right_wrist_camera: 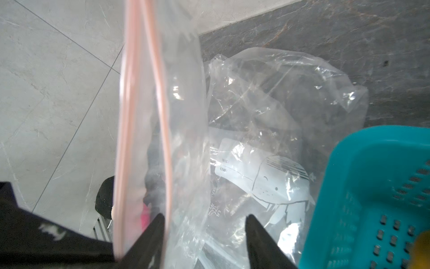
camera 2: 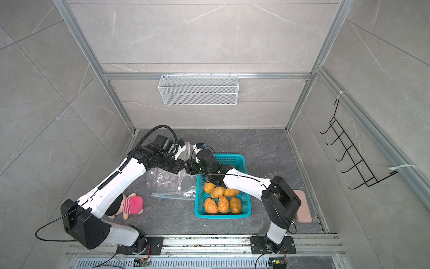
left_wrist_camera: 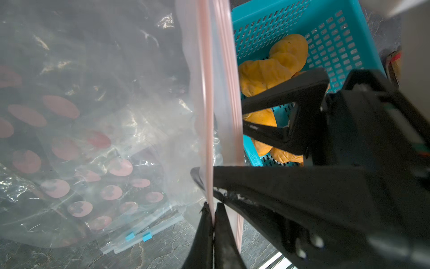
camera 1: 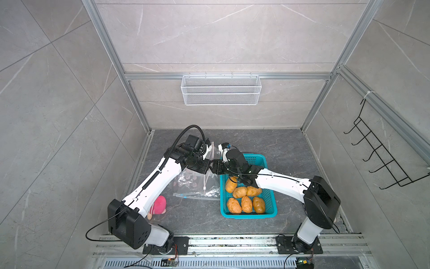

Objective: Put the potatoes into a zipper bag and zip it
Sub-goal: Open the zipper food storage bag.

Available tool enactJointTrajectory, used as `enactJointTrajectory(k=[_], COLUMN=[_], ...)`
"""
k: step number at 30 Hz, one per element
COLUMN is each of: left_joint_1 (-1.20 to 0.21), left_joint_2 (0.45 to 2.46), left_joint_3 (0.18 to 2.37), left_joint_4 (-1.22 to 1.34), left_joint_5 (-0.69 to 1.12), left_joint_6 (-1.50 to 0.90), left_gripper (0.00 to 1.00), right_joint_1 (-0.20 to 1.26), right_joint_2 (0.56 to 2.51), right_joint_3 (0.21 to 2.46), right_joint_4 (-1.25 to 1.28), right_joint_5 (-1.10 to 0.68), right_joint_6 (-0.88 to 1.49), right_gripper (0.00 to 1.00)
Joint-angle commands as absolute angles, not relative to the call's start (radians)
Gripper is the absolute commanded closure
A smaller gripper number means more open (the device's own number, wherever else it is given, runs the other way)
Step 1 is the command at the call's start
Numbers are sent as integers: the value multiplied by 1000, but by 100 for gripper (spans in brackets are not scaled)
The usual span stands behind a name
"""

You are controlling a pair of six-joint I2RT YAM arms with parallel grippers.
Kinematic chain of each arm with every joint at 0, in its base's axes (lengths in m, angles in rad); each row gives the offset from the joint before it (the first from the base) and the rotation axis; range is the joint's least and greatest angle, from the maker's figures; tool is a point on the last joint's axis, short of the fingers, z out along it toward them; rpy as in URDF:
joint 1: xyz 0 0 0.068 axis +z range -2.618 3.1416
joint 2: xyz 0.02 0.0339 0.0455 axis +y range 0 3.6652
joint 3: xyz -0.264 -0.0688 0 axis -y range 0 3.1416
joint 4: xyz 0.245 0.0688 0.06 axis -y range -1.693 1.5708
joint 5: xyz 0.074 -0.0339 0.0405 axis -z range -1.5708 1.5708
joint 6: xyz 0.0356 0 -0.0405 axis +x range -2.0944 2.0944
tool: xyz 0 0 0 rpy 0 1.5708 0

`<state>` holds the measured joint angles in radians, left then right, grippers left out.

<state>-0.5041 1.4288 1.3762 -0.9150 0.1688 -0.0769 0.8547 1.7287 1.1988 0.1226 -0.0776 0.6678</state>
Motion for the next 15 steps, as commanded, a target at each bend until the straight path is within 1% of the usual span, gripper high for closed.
enactJointTrajectory(k=[1, 7, 10, 15], left_joint_1=[-504, -503, -505, -505], left_joint_2=[1380, 1363, 1336, 1261], left_joint_3=[1378, 1371, 1357, 1350], left_joint_4=[-897, -910, -896, -869], left_joint_5=[170, 87, 63, 1], left_joint_6=[-97, -173, -170, -174], left_gripper=[100, 100, 100, 100], right_joint_1=[862, 862, 862, 863], right_joint_2=[1732, 1714, 1701, 1676], right_joint_3=[1199, 1165, 1153, 1146], right_joint_4=[90, 92, 83, 51], right_joint_5=[-62, -42, -31, 2], right_joint_6=[638, 612, 600, 581], right_gripper=[50, 69, 75, 75])
